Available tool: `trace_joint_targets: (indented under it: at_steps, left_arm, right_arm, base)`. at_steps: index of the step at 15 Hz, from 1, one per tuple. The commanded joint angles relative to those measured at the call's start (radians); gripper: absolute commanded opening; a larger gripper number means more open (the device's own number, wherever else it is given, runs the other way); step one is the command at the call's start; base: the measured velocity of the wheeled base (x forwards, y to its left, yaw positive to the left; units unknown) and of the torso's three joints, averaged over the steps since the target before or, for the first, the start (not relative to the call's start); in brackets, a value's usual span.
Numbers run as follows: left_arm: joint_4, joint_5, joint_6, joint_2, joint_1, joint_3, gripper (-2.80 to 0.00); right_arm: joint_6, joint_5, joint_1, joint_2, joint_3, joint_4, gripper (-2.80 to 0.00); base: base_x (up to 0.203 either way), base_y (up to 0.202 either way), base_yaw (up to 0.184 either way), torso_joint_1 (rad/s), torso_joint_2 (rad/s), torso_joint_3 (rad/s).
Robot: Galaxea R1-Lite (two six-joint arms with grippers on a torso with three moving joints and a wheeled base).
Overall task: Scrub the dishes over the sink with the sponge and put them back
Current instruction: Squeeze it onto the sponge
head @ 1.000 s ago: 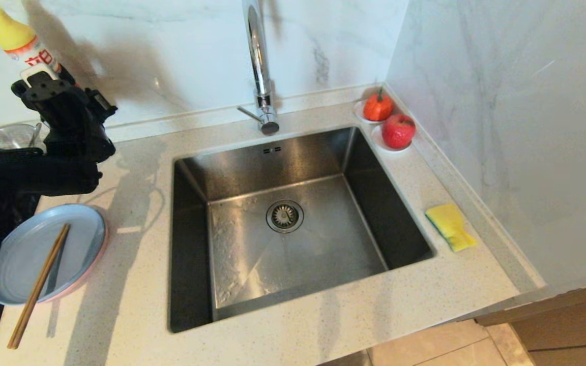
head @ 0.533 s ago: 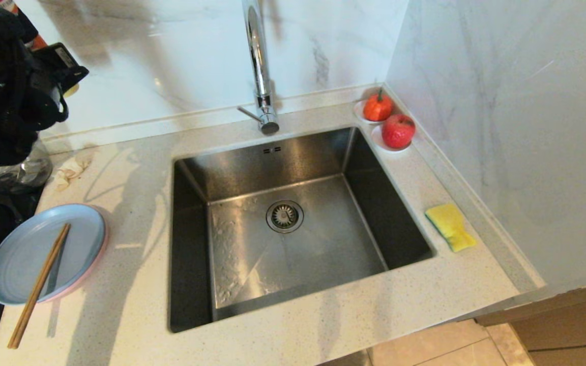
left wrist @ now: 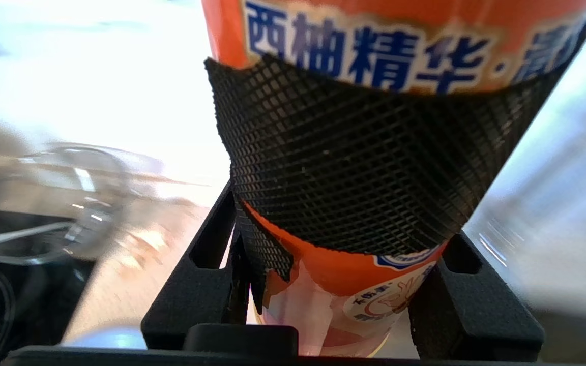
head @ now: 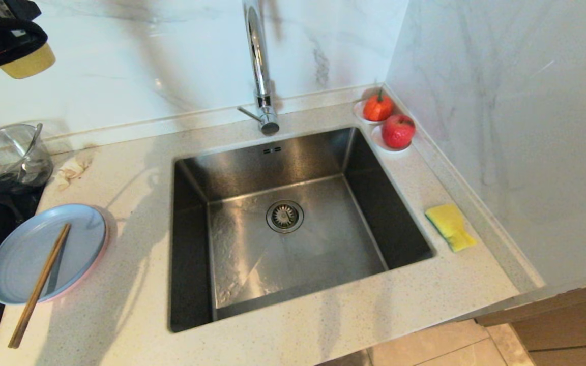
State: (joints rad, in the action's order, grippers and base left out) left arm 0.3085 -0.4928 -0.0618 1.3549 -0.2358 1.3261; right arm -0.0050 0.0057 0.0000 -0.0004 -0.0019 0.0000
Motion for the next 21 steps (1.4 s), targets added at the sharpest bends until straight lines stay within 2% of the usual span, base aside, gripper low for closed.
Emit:
trace_joint_targets:
  at_steps: [1,3,5,6,10,11,13,15,18,21]
  left_arm:
    - [-0.107,0.004,0.058,-0.175,-0.155,-0.023,-2.8]
    - [-0.155,0.019,0.164,-0.226,-0.249,-0.029,-2.8]
    - [-0.163,0.062,0.266,-0.237,-0.307,-0.031,-2.8]
    - [-0.164,0.082,0.297,-0.236,-0.328,-0.033,-2.8]
    - [-0.168,0.15,0.315,-0.207,-0.373,-0.027,-2.8]
    - [-0.167,0.156,0.315,-0.178,-0.412,-0.022,-2.8]
    - [-0.164,0.162,0.314,-0.098,-0.476,0.009,-2.8]
    - [-0.167,0.163,0.313,-0.032,-0.516,0.092,-2.8]
    - [-0.174,0.158,0.312,0.053,-0.628,0.164,-2.8]
    - [-0.168,0.162,0.31,0.137,-0.665,0.191,-2.8]
  right_arm:
    - [-0.001,0.0,0.0,0.0,0.002,0.0,-2.8]
    - [0.0,0.0,0.0,0.0,0.0,0.0,-2.8]
    - [0.0,0.0,0.0,0.0,0.0,0.0,-2.8]
    - [-0.001,0.0,0.0,0.0,0.0,0.0,-2.8]
    - [-0.001,0.0,0.0,0.0,0.0,0.0,-2.8]
    - [0.0,0.0,0.0,0.0,0.001,0.0,-2.8]
    - [0.0,0.0,0.0,0.0,0.0,0.0,-2.8]
    - [0.0,0.0,0.0,0.0,0.0,0.0,-2.8]
    - [-0.001,0.0,0.0,0.0,0.0,0.0,-2.8]
    - [0.0,0.0,0.0,0.0,0.0,0.0,-2.8]
  base:
    - [0.0,0.0,0.0,0.0,0.0,0.0]
    - [0.0,0.0,0.0,0.0,0.0,0.0]
    - [0.0,0.0,0.0,0.0,0.0,0.0]
    - [0.0,0.0,0.0,0.0,0.0,0.0]
    - [0.0,0.0,0.0,0.0,0.0,0.0]
    - [0.0,0.0,0.0,0.0,0.0,0.0]
    - [0.0,0.0,0.0,0.0,0.0,0.0]
    - [0.0,0.0,0.0,0.0,0.0,0.0]
    - [0.0,0.0,0.0,0.0,0.0,0.0]
    - [0.0,0.0,0.0,0.0,0.0,0.0]
